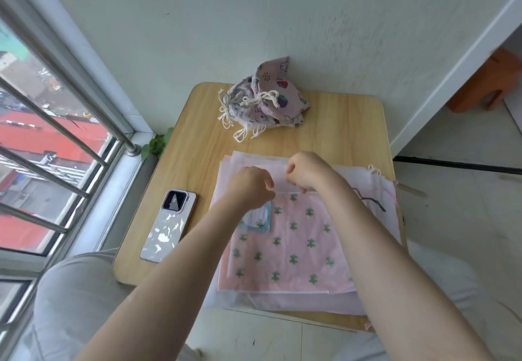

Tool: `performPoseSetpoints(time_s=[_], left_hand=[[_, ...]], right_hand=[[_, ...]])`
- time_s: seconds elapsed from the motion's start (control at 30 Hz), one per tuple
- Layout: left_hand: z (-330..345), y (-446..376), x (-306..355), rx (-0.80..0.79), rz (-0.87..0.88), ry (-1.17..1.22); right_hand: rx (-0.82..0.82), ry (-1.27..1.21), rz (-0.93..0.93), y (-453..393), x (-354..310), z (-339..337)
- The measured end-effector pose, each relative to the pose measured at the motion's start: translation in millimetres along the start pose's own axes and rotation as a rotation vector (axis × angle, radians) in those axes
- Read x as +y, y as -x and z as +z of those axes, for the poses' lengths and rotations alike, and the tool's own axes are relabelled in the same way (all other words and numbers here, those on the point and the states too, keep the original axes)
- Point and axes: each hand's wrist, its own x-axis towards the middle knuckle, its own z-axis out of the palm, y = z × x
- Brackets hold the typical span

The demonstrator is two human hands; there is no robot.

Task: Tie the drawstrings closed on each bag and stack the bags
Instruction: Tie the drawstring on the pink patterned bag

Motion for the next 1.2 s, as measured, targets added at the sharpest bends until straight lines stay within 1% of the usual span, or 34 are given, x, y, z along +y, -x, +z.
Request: performPoseSetpoints(time_s=[0.13,0.3,0.37,0.43,0.47,0.5,0.53,0.6,0.67,0.73,0.8,0.83,0.87,0.93,1.07,1.13,1.17,1.2], left_hand=[[14,15,-2,0.061,-0.024,-0.115],[12,22,4,0.089,-0.105,-0.102],[11,24,3,0.068,-0.116,-0.136],[8,24,3,-0.007,-0.102,-0.180],[7,25,2,-0.041,-0.092,-0.153],[5,25,2,-0.061,-0.079,-0.073],[3,26,2,-0.058,-0.070,0.056],[-2,32,6,0.021,-0.066,0.291],[-5,35,4,0.105,-0.105,0.389],[-8,42,-5,0.155,-0.164,0.456],[-9,50,-19,0.178,-0.235,0.556],[-9,54,-25,0.184,-0.264,0.605],[-10,58,-30,0.180,-0.282,0.642],[-10,65,-37,0.133,-0.288,0.671],[-19,71,-43,-0.076,-0.248,0.593],[-27,73,-45,-0.183,-0.231,0.551],[-30,73,-45,-0.207,-0.240,0.549],[-32,73,-46,-0.199,-0.270,0.564]], right_hand=[[0.095,0.120,0.032,7,17,25],[0.112,0.239,0.043,23,25,27],[0.152,0.255,0.031,26,26,24],[0.218,0.216,-0.027,28,27,20],[0.229,0.186,-0.071,29,25,18],[0.219,0.149,-0.116,30,22,17],[0.197,0.109,-0.160,31,17,17],[0.165,0.020,-0.237,32,5,20],[0.220,-0.072,-0.291,32,-4,25],[0.334,-0.145,-0.288,32,-5,27],[0.403,-0.182,-0.190,32,-2,25],[0.383,-0.184,-0.131,30,0,25],[0.330,-0.175,-0.084,28,2,26],[0.198,-0.147,-0.059,27,-1,31],[0.107,-0.090,-0.119,24,-17,40],[0.086,-0.087,-0.188,21,-24,46],[0.076,-0.107,-0.220,21,-26,48],[0.066,-0.123,-0.249,20,-28,51]])
